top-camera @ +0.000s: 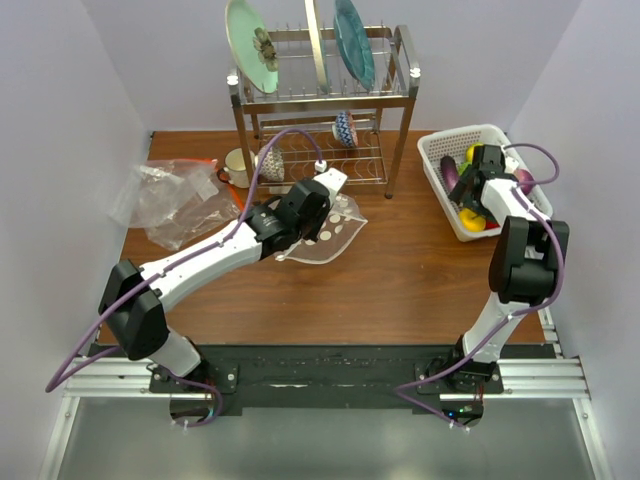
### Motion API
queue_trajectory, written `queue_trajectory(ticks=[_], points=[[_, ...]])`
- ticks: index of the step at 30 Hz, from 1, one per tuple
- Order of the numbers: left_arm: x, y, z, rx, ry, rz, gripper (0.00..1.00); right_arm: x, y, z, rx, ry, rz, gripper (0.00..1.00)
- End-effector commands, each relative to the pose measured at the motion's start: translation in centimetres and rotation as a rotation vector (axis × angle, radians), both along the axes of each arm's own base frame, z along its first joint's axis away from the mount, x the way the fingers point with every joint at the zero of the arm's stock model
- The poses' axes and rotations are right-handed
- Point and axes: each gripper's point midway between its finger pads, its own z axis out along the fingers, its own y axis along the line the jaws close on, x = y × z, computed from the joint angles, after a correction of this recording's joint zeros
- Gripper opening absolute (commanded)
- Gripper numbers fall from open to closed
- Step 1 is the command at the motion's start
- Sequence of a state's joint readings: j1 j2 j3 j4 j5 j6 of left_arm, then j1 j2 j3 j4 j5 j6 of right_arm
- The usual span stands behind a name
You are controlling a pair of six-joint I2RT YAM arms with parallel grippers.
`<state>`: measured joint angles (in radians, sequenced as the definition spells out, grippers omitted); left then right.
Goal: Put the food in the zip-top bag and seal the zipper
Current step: Pick up the fake fruit from the bin.
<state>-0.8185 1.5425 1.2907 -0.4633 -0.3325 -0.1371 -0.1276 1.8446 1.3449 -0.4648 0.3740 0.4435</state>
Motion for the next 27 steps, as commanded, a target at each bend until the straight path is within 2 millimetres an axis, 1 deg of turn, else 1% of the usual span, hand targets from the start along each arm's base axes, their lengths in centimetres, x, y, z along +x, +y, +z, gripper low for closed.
queue_trajectory(ticks=[1,2,4,5,6,7,8,9,10,13,14,16,17,19,20,22,23,27], points=[[0.4,0.2,1.7,-0.038,-0.051,0.005,0.00,-0.5,0.9,-0.9,0.055,0.031,0.004,0.96],[0.4,0.2,1.8,-0.039,-0.053,0.006,0.00,-0.5,1.0,-1.2,0.066,0.034,0.007,0.94],[0.3,0.2,1.8,-0.040,-0.054,0.006,0.00,-0.6,1.2,-1.6,0.099,0.024,0.010,0.87],[0.4,0.3,1.9,-0.041,-0.055,0.007,0.00,-0.7,1.2,-1.7,0.112,0.019,0.009,0.81],[0.4,0.3,1.9,-0.040,-0.056,0.009,0.00,-0.6,1.2,-1.5,0.126,0.007,0.012,0.79],[0.3,0.2,1.9,-0.041,-0.055,0.006,0.00,-0.6,1.2,-0.7,0.127,-0.011,0.016,0.76],[0.4,0.3,1.8,-0.040,-0.054,0.007,0.00,-0.6,1.2,-0.2,0.128,-0.025,0.019,0.68],[0.4,0.3,1.8,-0.039,-0.053,0.007,0.00,-0.6,1.2,0.4,0.130,-0.041,0.024,0.65],[0.3,0.3,1.8,-0.038,-0.054,0.007,0.00,-0.5,1.2,1.9,0.126,-0.072,0.028,0.63],[0.4,0.3,1.8,-0.037,-0.056,0.007,0.00,-0.4,1.3,4.6,0.122,-0.126,0.040,0.59],[0.4,0.3,1.8,-0.037,-0.056,0.009,0.00,-0.5,1.3,6.1,0.114,-0.156,0.045,0.58],[0.3,0.3,1.9,-0.038,-0.057,0.007,0.00,-0.8,1.4,7.7,0.108,-0.189,0.053,0.58],[0.4,0.3,1.8,-0.037,-0.057,0.009,0.00,-0.9,1.5,9.2,0.099,-0.224,0.060,0.58],[0.4,0.4,2.0,-0.039,-0.059,0.010,0.00,-1.3,1.7,10.2,0.100,-0.247,0.069,0.59],[0.4,0.4,2.0,-0.040,-0.058,0.010,0.00,-1.6,1.9,11.4,0.101,-0.278,0.083,0.59],[0.3,0.4,2.1,-0.040,-0.059,0.009,0.00,-1.8,2.5,12.2,0.117,-0.307,0.109,0.59],[0.4,0.4,2.0,-0.040,-0.059,0.009,0.00,-2.1,2.9,13.1,0.125,-0.331,0.127,0.59],[0.3,0.3,2.2,-0.045,-0.062,0.006,0.00,-2.8,4.6,13.6,0.180,-0.367,0.194,0.60]])
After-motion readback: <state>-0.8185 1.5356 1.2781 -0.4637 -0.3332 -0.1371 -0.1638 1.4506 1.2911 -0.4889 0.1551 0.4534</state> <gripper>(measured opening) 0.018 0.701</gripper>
